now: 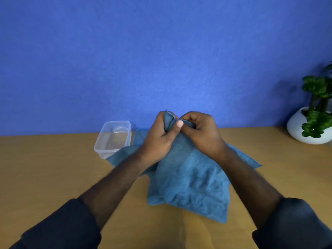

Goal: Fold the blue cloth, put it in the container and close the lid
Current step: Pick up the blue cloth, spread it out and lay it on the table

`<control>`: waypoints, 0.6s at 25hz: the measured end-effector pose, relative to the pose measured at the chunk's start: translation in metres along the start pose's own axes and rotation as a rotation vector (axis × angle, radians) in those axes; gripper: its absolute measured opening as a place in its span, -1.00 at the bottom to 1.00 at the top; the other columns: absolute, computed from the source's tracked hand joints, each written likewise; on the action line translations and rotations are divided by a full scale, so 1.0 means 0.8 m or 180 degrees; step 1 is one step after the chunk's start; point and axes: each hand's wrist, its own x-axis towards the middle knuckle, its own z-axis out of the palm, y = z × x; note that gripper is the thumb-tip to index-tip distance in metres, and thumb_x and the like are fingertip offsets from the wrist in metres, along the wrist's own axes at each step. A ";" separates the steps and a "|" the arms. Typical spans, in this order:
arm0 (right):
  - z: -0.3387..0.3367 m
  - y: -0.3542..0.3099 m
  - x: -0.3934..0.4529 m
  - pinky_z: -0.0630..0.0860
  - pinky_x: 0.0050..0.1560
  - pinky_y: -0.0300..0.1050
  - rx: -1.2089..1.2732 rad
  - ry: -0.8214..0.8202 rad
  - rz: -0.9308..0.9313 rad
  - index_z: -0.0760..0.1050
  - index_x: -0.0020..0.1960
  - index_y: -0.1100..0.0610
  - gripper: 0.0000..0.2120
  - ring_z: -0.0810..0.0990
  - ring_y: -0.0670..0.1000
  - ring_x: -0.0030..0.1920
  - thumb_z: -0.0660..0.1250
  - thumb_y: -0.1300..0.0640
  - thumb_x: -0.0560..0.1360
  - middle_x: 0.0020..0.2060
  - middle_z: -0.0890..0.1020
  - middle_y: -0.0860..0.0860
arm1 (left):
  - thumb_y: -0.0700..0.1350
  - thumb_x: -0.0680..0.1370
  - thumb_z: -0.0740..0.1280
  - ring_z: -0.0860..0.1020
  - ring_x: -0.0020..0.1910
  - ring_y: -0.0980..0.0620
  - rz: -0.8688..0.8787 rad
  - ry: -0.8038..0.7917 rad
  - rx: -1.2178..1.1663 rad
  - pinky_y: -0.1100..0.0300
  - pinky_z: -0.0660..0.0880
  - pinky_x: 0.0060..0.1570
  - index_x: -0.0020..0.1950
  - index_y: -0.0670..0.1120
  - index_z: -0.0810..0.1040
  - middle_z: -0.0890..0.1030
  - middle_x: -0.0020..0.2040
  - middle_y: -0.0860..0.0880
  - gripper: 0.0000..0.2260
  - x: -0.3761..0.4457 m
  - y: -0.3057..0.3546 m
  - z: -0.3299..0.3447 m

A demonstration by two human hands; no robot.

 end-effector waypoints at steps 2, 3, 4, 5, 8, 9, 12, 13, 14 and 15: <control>-0.006 0.007 -0.002 0.39 -0.38 -0.15 0.0316 -0.0146 0.0143 0.57 -0.12 0.18 -0.91 0.43 -0.09 -0.39 0.43 0.17 0.50 -0.37 0.54 0.06 | -0.07 0.59 0.31 0.46 -0.17 -0.01 0.0102 0.0025 0.0184 -0.10 0.49 -0.08 0.03 -0.23 0.44 0.49 -0.15 -0.14 -0.78 0.003 0.001 -0.003; -0.012 0.014 -0.006 0.43 -0.39 -0.17 0.0476 -0.0334 0.0309 0.57 -0.07 0.17 -0.87 0.48 -0.08 -0.38 0.45 0.13 0.48 -0.34 0.57 0.08 | -0.05 0.57 0.32 0.45 -0.20 0.00 0.0169 0.0110 0.0235 -0.09 0.48 -0.10 0.00 -0.23 0.45 0.49 -0.18 -0.13 -0.77 0.004 0.003 -0.007; -0.018 0.024 -0.012 0.51 -0.36 -0.15 0.0557 -0.0598 0.0507 0.58 -0.03 0.16 -0.83 0.57 -0.05 -0.34 0.48 0.10 0.46 -0.29 0.63 0.09 | -0.03 0.56 0.31 0.44 -0.22 0.03 0.0214 0.0236 0.0259 -0.07 0.47 -0.13 -0.04 -0.22 0.45 0.48 -0.20 -0.11 -0.75 0.006 0.004 -0.012; -0.024 0.036 -0.020 0.60 -0.27 -0.10 0.0511 -0.0875 0.0717 0.59 0.01 0.15 -0.80 0.64 -0.01 -0.25 0.50 0.10 0.45 -0.20 0.70 0.10 | 0.00 0.55 0.30 0.44 -0.24 0.06 0.0193 0.0391 0.0243 -0.03 0.46 -0.17 -0.07 -0.20 0.45 0.48 -0.23 -0.07 -0.75 0.010 0.006 -0.018; -0.032 0.080 -0.047 0.61 -0.09 0.10 -0.0072 -0.1157 0.1281 0.62 0.02 0.22 -0.84 0.68 0.09 -0.15 0.47 0.22 0.45 -0.11 0.72 0.19 | 0.08 0.54 0.30 0.43 -0.27 0.07 -0.0096 0.0729 -0.0069 0.03 0.42 -0.20 -0.15 -0.07 0.43 0.45 -0.28 0.01 -0.76 0.023 0.007 -0.038; -0.032 0.092 -0.053 0.58 -0.14 0.10 -0.0274 -0.1013 0.1410 0.62 -0.03 0.25 -0.89 0.64 0.07 -0.21 0.45 0.22 0.47 -0.18 0.70 0.19 | 0.10 0.55 0.30 0.42 -0.26 0.04 -0.0187 0.0770 -0.0129 0.01 0.41 -0.20 -0.17 -0.05 0.41 0.43 -0.28 0.00 -0.75 0.026 0.005 -0.043; -0.028 0.103 -0.058 0.47 -0.23 -0.01 -0.0325 -0.0478 0.1576 0.58 -0.14 0.30 -0.79 0.51 0.04 -0.29 0.39 0.14 0.52 -0.31 0.59 0.11 | 0.14 0.59 0.24 0.44 -0.22 0.02 -0.0605 0.0845 0.0064 0.00 0.43 -0.15 -0.12 -0.10 0.42 0.44 -0.21 -0.02 -0.69 0.025 -0.010 -0.043; -0.026 0.099 -0.055 0.47 -0.25 -0.01 -0.0186 -0.0362 0.1608 0.59 -0.17 0.28 -0.76 0.52 0.03 -0.31 0.39 0.10 0.53 -0.32 0.60 0.10 | 0.11 0.60 0.22 0.46 -0.19 0.01 -0.0792 0.0845 0.0097 0.00 0.44 -0.11 -0.06 -0.14 0.45 0.46 -0.18 -0.03 -0.69 0.022 -0.017 -0.040; -0.024 0.093 -0.051 0.48 -0.28 -0.03 -0.0036 -0.0272 0.1636 0.59 -0.19 0.26 -0.73 0.54 0.03 -0.33 0.38 0.06 0.53 -0.34 0.62 0.09 | 0.06 0.62 0.21 0.46 -0.16 0.00 -0.0960 0.0828 0.0054 0.01 0.43 -0.08 -0.01 -0.19 0.46 0.46 -0.16 -0.06 -0.70 0.019 -0.025 -0.039; -0.023 0.084 -0.046 0.48 -0.31 -0.07 0.0071 -0.0199 0.1663 0.60 -0.22 0.24 -0.69 0.56 0.02 -0.35 0.37 0.01 0.53 -0.35 0.63 0.08 | 0.01 0.62 0.20 0.46 -0.15 -0.01 -0.1077 0.0804 -0.0012 0.02 0.41 -0.07 0.01 -0.23 0.47 0.46 -0.15 -0.09 -0.71 0.018 -0.031 -0.039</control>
